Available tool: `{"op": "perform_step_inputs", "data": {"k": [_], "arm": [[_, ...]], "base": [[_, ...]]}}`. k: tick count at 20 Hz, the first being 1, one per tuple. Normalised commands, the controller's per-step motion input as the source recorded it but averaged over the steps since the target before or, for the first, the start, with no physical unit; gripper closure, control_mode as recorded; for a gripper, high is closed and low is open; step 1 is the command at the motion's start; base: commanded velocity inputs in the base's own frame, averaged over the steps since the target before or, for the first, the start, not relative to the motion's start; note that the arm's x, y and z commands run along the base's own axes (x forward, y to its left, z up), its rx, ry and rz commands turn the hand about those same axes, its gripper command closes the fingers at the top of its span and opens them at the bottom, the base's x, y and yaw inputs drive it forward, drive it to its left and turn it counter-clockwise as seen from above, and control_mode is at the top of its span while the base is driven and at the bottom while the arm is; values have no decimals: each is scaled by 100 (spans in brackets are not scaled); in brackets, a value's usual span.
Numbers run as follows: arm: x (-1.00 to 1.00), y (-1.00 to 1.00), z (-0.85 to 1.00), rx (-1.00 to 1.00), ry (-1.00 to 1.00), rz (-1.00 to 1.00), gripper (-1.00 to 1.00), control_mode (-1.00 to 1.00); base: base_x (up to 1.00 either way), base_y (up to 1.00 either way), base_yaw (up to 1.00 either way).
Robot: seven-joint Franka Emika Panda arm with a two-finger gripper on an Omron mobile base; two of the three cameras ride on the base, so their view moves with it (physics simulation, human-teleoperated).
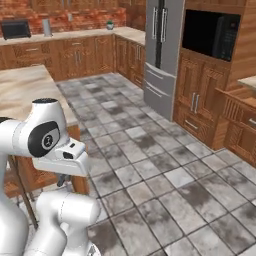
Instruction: Pick up the metallic utensils from the counter and place them in the open drawer. Make sure not to pick up any wooden utensils.
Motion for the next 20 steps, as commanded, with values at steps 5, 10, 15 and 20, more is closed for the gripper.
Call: {"op": "perform_step_inputs", "data": {"k": [5,10,15,20], "arm": [[0,0,0,0,0,0,100,100],[0,0,0,0,0,0,100,100],[0,0,0,0,0,0,100,100],[0,0,0,0,0,0,100,100]], "base": [[6,-100,-33],[20,-100,-23],[63,-100,0],[91,-100,16]]}}
